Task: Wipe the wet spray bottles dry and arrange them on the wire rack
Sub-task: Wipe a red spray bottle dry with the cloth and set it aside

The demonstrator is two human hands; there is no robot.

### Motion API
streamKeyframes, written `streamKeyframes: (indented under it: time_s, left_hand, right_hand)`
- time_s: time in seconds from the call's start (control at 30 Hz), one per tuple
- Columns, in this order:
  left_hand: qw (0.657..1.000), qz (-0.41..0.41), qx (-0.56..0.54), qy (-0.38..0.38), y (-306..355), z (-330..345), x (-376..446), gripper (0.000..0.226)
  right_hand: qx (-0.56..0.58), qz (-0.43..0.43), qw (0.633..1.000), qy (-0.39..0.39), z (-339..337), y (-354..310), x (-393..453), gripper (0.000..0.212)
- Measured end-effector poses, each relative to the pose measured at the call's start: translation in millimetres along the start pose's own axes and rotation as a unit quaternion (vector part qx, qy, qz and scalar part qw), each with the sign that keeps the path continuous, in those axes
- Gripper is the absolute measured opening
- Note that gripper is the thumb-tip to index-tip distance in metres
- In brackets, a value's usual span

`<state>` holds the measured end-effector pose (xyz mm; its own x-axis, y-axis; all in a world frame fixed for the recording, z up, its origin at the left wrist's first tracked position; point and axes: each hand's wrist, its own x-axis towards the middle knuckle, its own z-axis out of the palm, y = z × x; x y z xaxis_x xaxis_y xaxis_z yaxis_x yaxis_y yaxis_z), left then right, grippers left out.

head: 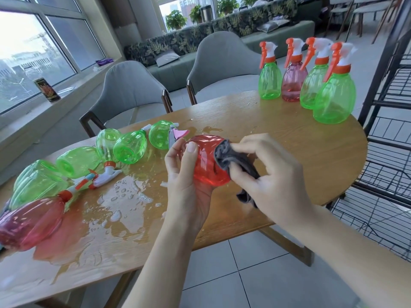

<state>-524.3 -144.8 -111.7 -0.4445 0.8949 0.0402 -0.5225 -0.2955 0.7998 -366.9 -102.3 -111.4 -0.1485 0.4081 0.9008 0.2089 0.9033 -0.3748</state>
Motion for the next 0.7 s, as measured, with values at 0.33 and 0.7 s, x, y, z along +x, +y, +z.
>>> streamKeyframes:
  time_s: [0.33,0.7]
  left_hand:
    - [0.939,0.066,0.320,-0.104,8,-3,-20,0.074]
    - [0.851,0.118,0.484,-0.164,8,-8,-29,0.081]
  right_hand:
    - [0.013,0.166,0.985,0.037,-27,35,32,0.019]
    - [-0.023,0.100,0.994,0.034,-20,37,45,0.023]
